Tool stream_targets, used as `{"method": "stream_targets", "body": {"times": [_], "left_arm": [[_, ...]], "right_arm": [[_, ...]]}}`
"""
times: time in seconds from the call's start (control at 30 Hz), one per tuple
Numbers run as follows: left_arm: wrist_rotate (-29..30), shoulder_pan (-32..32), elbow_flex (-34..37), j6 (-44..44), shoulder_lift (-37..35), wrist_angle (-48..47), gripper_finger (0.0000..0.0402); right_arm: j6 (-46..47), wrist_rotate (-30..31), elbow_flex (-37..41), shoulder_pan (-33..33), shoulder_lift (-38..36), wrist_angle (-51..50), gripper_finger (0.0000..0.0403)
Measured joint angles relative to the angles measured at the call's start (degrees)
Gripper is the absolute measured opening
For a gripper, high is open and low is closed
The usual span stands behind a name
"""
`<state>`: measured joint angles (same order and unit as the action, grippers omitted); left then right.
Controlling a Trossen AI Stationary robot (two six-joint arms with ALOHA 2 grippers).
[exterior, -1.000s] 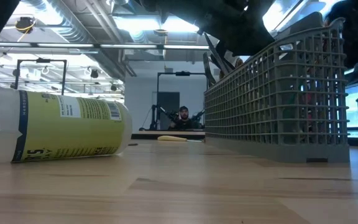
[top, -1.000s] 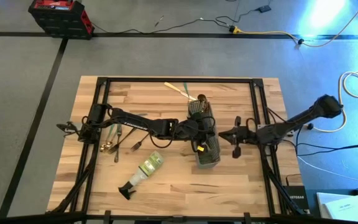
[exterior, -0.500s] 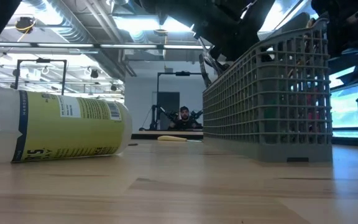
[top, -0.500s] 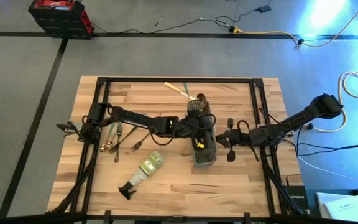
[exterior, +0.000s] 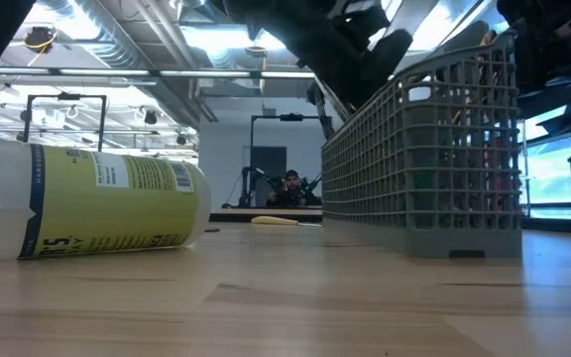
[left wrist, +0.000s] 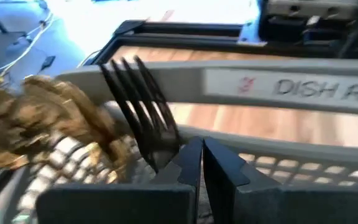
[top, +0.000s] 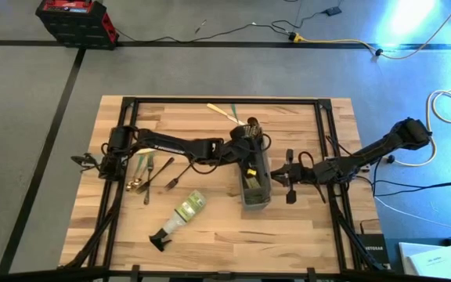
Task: Sort silverware
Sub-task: Put the fork into the silverware basket, then put the table knife into the silverware basket
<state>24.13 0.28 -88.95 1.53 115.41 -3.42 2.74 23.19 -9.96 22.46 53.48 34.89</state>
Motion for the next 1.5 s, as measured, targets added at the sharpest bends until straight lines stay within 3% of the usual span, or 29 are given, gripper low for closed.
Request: {"method": "stream_targets", "body": {"times": [1.03, 1.33, 1.5], "left_arm": [[0.6, -0.97, 0.04, 0.67, -0.77, -2.28, 0.0], [0.44, -2.12, 0.13, -1.8, -5.68, -5.95, 0.0], [5.98, -3.3, 0.13, -5.08, -11.43, -12.25, 0.0]], "right_arm": [[-1.55, -0.59, -1.2, 0.04, 0.12, 2.19, 0.0], [-1.59, 5.42, -1.45, 0.02, 0.0, -0.73, 0.0], [-1.66, 9.62, -1.43, 0.02, 0.0, -3.44, 0.0]]}}
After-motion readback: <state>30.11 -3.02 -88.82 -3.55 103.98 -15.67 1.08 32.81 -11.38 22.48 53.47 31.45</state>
